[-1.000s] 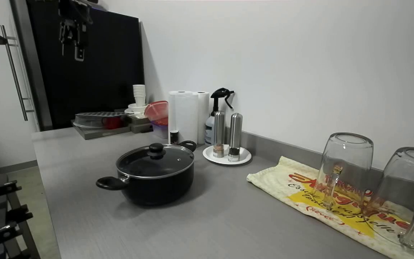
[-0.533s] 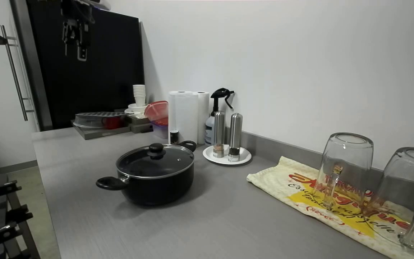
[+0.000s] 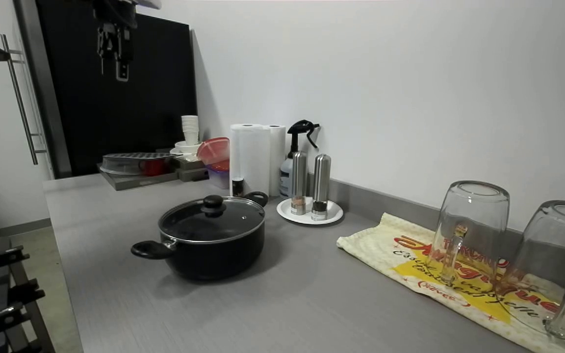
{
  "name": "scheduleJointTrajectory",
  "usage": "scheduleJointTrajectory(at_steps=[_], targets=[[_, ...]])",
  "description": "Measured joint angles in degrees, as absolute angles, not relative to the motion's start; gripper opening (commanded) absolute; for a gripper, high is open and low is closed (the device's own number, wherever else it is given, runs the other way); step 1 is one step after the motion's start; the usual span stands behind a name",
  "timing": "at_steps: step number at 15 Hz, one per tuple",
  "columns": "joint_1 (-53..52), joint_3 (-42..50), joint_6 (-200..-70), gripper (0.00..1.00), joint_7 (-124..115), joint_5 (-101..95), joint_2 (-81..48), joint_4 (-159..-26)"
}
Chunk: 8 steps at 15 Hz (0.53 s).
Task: Uncover the pot
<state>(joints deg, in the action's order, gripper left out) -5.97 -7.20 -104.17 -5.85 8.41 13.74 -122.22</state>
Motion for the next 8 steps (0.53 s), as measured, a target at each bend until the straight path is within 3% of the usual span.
scheduleJointTrajectory(at_steps=[8], targets=[[-1.75, -4.02, -113.86, 1.00, -10.17, 8.36, 13.62, -121.43]])
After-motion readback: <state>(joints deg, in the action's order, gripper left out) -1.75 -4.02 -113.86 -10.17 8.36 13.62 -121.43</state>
